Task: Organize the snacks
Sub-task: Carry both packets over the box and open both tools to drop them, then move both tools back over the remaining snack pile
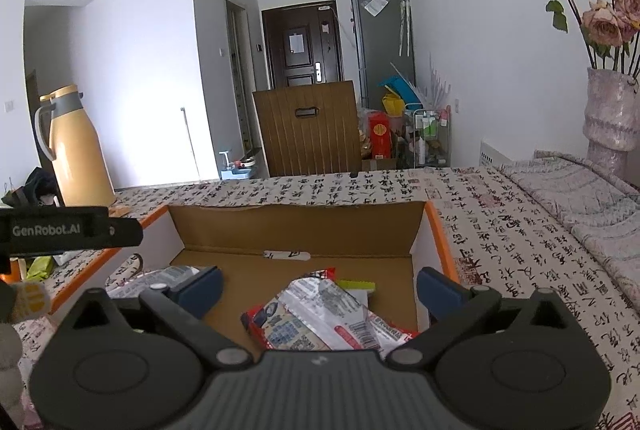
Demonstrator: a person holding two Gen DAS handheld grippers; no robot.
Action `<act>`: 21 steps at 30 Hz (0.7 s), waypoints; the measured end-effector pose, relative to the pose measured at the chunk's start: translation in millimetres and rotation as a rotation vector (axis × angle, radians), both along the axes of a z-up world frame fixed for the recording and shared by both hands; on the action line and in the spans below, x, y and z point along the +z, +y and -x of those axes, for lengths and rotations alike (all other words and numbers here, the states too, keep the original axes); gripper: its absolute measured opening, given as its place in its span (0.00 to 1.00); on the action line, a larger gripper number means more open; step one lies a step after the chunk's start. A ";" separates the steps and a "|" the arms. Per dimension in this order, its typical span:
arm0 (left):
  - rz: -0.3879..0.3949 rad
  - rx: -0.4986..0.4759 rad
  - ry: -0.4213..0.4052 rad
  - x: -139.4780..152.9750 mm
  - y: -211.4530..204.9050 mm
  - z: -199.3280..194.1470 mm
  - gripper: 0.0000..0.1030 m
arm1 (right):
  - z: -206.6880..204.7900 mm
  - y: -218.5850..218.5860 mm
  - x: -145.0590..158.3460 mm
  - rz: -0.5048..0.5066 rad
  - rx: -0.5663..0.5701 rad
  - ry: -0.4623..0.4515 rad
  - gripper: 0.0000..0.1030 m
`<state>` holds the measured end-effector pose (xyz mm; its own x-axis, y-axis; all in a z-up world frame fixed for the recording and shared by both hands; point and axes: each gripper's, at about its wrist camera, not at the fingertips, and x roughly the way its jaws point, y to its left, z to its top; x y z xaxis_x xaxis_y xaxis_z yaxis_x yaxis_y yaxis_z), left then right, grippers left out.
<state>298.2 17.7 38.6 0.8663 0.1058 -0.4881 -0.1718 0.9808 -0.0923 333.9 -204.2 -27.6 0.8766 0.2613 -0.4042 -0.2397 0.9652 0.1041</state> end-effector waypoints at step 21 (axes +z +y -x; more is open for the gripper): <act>-0.020 -0.019 0.017 16.9 0.0 82.7 1.00 | 83.0 -10.4 18.1 0.055 -0.006 -0.013 1.00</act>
<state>215.5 17.7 55.5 0.8599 0.0998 -0.5005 -0.1550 0.9855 -0.0697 250.9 -214.7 -9.5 0.8832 0.2339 -0.4065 -0.2353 0.9708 0.0474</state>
